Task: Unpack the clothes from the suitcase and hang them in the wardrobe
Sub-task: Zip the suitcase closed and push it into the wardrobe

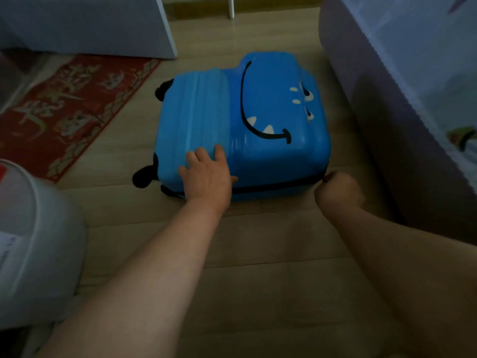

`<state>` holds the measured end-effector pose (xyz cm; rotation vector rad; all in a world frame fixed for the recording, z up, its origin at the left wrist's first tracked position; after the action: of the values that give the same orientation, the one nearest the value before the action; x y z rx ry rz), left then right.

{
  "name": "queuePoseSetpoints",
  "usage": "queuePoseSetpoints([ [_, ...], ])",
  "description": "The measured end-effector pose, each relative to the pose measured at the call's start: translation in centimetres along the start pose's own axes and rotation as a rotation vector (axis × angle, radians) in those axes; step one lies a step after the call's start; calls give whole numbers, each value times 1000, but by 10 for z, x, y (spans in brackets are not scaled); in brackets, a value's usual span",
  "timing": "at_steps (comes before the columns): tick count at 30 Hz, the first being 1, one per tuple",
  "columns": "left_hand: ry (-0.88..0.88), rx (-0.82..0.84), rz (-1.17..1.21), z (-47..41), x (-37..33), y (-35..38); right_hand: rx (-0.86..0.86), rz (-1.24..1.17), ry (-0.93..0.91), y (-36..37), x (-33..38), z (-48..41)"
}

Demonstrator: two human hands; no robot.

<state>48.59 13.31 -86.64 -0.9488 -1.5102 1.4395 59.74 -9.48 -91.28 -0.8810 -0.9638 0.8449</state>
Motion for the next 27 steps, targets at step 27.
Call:
queuePoseSetpoints([
  [27,199,33,155,-84,-101,-30,14,-28,-79,-13,21,-53],
])
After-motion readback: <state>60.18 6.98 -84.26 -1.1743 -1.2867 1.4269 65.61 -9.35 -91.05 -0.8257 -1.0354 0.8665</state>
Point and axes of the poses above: each hand's wrist, its own z-axis away from the middle knuckle, its own y-axis out of the palm, x = y × z, the point moved 5 cm from there along -z, towards the middle knuckle, and after that the axes turned 12 degrees about y, right-handed, at the moved point
